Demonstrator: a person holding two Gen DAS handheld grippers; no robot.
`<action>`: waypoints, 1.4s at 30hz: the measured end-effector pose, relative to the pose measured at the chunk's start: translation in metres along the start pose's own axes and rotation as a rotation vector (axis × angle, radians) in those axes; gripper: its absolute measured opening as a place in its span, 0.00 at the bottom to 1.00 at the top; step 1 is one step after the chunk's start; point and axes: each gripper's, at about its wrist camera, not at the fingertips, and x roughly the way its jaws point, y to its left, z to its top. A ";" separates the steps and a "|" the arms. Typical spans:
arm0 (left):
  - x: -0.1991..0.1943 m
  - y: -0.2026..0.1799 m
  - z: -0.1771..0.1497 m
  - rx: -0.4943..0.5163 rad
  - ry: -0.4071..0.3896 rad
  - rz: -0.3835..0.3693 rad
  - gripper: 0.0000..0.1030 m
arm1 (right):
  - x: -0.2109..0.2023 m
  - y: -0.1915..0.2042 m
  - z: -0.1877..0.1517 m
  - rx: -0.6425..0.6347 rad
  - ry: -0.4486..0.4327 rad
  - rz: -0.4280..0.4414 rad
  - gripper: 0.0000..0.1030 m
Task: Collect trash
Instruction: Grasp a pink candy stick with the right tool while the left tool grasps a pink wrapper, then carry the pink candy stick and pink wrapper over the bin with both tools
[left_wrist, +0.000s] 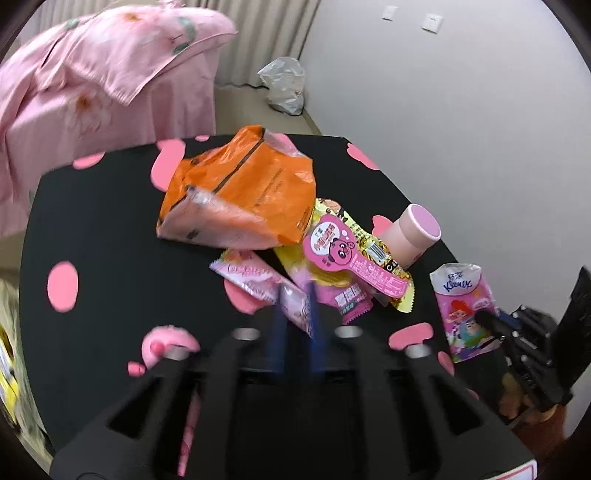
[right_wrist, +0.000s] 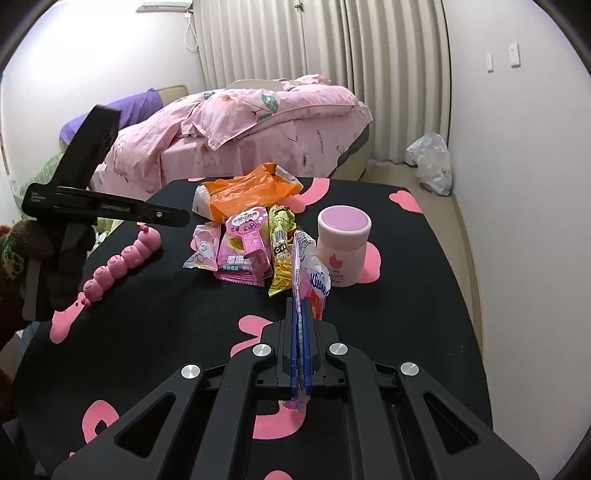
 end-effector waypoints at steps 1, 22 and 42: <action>0.000 0.001 -0.002 -0.015 0.006 0.001 0.48 | 0.000 -0.001 0.000 0.004 -0.001 0.001 0.05; -0.024 -0.018 -0.039 -0.003 -0.012 0.041 0.09 | -0.009 0.028 0.010 -0.036 -0.032 0.008 0.05; -0.174 0.095 -0.105 -0.167 -0.251 0.205 0.09 | 0.002 0.173 0.081 -0.251 -0.082 0.183 0.05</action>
